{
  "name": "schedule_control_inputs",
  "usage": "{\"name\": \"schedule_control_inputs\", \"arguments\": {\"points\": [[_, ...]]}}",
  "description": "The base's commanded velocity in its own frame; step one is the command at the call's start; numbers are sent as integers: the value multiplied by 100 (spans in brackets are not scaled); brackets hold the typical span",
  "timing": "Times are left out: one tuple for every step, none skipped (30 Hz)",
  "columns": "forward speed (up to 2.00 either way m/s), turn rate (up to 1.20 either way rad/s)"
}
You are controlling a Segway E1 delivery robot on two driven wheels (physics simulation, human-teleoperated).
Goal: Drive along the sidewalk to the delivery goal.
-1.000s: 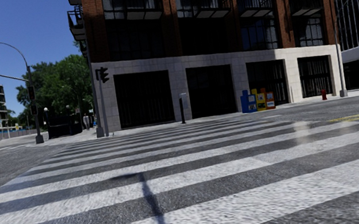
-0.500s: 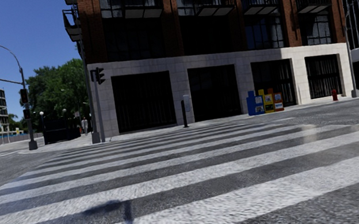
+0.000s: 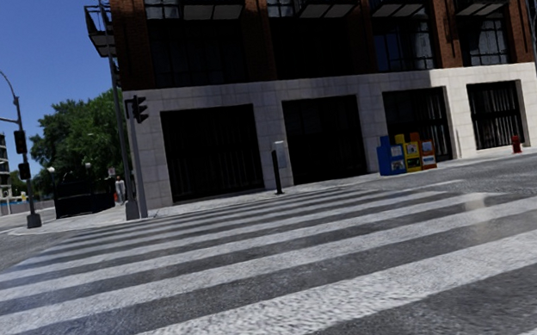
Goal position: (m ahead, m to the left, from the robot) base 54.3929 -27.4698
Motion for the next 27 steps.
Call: {"name": "schedule_control_inputs", "arguments": {"points": [[177,7],[177,7],[177,7],[177,7],[177,0],[177,0],[177,0],[177,0],[177,0],[177,0],[177,0],[177,0],[177,0],[177,0],[177,1],[177,1],[177,14],[177,19],[177,20],[177,20],[177,21],[177,21],[177,21],[177,24],[177,29],[177,34],[177,36]]}}
